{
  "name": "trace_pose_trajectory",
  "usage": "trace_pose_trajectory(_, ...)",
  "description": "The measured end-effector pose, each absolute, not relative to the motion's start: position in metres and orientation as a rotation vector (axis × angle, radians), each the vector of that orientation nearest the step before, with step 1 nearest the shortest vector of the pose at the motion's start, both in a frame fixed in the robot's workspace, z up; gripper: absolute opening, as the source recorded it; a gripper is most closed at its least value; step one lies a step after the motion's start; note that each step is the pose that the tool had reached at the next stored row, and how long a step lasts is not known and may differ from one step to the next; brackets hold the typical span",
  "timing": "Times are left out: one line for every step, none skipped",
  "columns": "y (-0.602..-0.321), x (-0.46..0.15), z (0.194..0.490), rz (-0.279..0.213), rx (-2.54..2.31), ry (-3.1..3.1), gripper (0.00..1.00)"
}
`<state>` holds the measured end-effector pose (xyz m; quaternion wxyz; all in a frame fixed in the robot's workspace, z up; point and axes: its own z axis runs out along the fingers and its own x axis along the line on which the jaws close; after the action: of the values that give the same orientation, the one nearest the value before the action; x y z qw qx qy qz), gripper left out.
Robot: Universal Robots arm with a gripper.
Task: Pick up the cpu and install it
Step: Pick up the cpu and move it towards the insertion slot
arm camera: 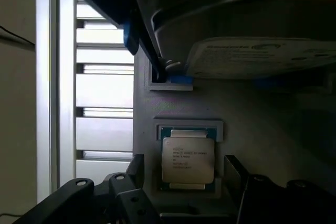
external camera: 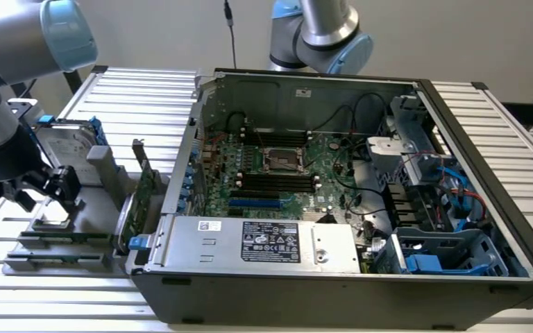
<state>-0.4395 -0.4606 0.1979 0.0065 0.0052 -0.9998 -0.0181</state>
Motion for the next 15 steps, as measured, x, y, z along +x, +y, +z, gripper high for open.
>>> trace_pose_trajectory(-0.4606, -0.4395, 0.1970, -0.055, 0.016, -3.129, 0.71)
trace_pose_trajectory(-0.4606, -0.4395, 0.1961, -0.054, 0.016, -3.130, 0.71)
trace_pose_trajectory(-0.4606, -0.4395, 0.1951, -0.053, 0.016, -3.131, 0.71)
trace_pose_trajectory(-0.4606, -0.4395, 0.1943, -0.052, 0.016, -3.132, 0.71)
trace_pose_trajectory(-0.4606, -0.4395, 0.1937, -0.051, 0.016, -3.132, 0.71)
trace_pose_trajectory(-0.4606, -0.4395, 0.1932, -0.051, 0.016, -3.132, 0.71)
trace_pose_trajectory(-0.4606, -0.4395, 0.1926, -0.050, 0.016, -3.133, 0.71)
trace_pose_trajectory(-0.4606, -0.4395, 0.1920, -0.050, 0.016, -3.134, 0.71)
trace_pose_trajectory(-0.4606, -0.4395, 0.1914, -0.049, 0.016, -3.134, 0.71)
trace_pose_trajectory(-0.4606, -0.4395, 0.1907, -0.049, 0.016, -3.135, 0.71)
trace_pose_trajectory(-0.4606, -0.4395, 0.1902, -0.049, 0.016, -3.135, 0.71)
trace_pose_trajectory(-0.4606, -0.4395, 0.1897, -0.049, 0.016, -3.136, 0.71)
trace_pose_trajectory(-0.4606, -0.4395, 0.1895, -0.049, 0.016, -3.136, 0.71)
trace_pose_trajectory(-0.4606, -0.4395, 0.1892, -0.049, 0.016, -3.136, 0.71)
trace_pose_trajectory(-0.4606, -0.4395, 0.1890, -0.049, 0.016, -3.137, 0.71)
